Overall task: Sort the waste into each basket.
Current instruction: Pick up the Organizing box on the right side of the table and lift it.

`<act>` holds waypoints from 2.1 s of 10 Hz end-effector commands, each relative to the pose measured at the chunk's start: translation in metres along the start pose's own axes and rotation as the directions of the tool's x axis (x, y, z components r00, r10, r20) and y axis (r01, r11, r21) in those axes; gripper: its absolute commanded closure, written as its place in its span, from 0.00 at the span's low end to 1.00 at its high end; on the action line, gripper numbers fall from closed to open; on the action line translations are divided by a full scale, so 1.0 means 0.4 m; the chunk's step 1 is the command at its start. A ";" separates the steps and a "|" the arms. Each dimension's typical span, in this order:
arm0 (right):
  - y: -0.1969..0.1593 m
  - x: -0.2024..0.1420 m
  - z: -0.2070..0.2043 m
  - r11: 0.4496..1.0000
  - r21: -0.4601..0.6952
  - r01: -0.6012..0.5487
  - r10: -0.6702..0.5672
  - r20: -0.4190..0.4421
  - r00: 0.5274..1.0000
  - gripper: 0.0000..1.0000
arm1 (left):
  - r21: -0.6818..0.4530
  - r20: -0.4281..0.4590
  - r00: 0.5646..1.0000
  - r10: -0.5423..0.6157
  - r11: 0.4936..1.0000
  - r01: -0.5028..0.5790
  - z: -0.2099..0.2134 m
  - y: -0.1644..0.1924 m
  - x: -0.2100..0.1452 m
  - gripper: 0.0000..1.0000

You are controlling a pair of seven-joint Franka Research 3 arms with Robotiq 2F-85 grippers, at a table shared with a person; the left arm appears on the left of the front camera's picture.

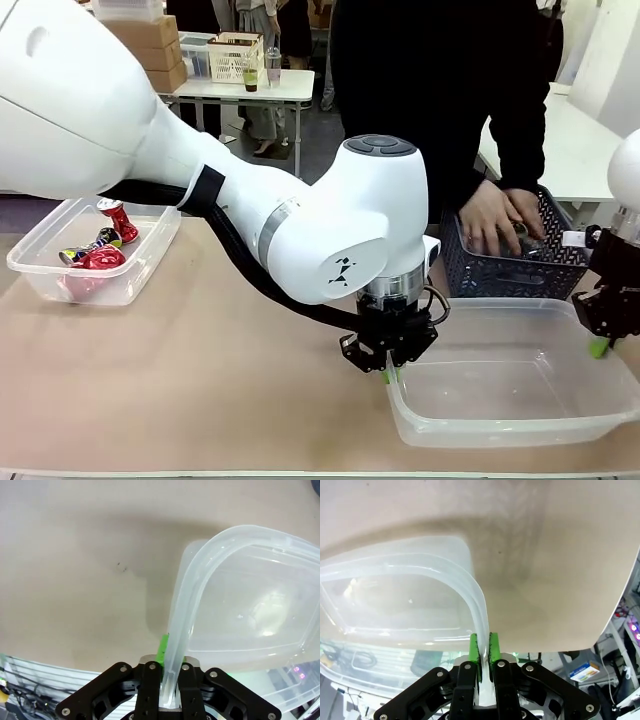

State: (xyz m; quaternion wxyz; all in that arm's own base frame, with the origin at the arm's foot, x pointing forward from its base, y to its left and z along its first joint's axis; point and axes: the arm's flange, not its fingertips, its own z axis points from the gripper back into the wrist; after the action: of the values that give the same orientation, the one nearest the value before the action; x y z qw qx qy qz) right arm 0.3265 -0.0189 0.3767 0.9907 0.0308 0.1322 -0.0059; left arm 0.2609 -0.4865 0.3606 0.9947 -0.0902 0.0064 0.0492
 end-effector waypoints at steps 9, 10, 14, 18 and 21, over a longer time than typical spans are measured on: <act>0.296 -0.065 0.256 0.997 -0.054 0.062 -0.069 -0.121 0.990 1.00 | -0.001 0.077 0.996 -0.034 0.999 0.035 0.399 0.400 0.026 1.00; 0.333 -0.034 0.279 0.999 -0.013 0.051 -0.053 -0.111 0.992 1.00 | 0.033 0.103 0.995 -0.016 0.999 0.013 0.418 0.458 0.018 1.00; 0.428 0.039 0.291 0.999 0.018 -0.034 0.036 -0.118 0.992 1.00 | -0.019 0.103 0.994 -0.034 0.999 0.036 0.436 0.453 -0.007 1.00; 0.506 0.027 0.286 0.994 0.094 -0.046 0.059 -0.141 0.988 0.91 | -0.015 0.103 0.994 -0.043 0.999 0.044 0.424 0.458 -0.018 0.96; 0.537 0.047 0.288 0.985 0.168 0.034 -0.023 -0.069 0.997 0.91 | -0.037 0.067 0.994 -0.085 0.995 0.088 0.466 0.528 0.140 0.96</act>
State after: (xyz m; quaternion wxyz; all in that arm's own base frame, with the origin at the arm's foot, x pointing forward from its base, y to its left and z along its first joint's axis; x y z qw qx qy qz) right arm 0.3773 0.1817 0.4984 0.9790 0.0988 0.1784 0.0024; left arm 0.2772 -0.2548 0.4963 0.9934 -0.1083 -0.0331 0.0187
